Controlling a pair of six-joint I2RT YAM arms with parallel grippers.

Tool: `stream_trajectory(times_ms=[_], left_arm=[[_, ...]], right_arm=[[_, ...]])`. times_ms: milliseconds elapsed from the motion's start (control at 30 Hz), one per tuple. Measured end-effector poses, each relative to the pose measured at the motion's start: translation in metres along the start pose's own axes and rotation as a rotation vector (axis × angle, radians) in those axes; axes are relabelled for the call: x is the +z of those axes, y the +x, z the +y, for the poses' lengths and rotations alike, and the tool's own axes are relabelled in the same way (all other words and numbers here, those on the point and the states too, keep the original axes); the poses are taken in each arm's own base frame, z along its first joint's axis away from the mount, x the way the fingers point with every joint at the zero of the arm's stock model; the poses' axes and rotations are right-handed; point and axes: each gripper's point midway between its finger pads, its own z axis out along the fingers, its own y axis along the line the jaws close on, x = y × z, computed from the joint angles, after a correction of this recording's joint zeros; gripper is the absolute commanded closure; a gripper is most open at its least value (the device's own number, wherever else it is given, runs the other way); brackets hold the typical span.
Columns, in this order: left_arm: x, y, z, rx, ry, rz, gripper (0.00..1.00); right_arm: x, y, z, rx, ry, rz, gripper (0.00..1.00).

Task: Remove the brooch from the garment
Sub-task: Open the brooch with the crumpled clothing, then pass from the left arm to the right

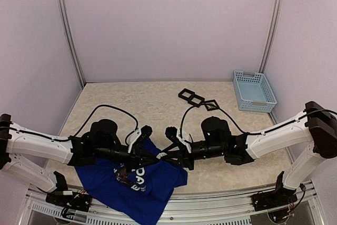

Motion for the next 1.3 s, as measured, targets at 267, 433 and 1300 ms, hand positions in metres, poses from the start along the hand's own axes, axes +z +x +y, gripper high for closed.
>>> stream_trajectory(times_ms=[267,433,1300], left_arm=[[0.001,-0.006,-0.008,0.006,0.026,-0.008,1.00],[0.000,-0.006,-0.007,-0.004,0.026,-0.008,1.00],[-0.002,-0.010,-0.002,-0.020,0.012,-0.020,1.00]], right_arm=[[-0.017,-0.015,0.004,-0.031,0.009,-0.047,0.41],[-0.034,-0.036,0.007,-0.053,0.020,-0.111,0.38],[-0.014,-0.009,0.000,-0.020,0.017,-0.033,0.83]])
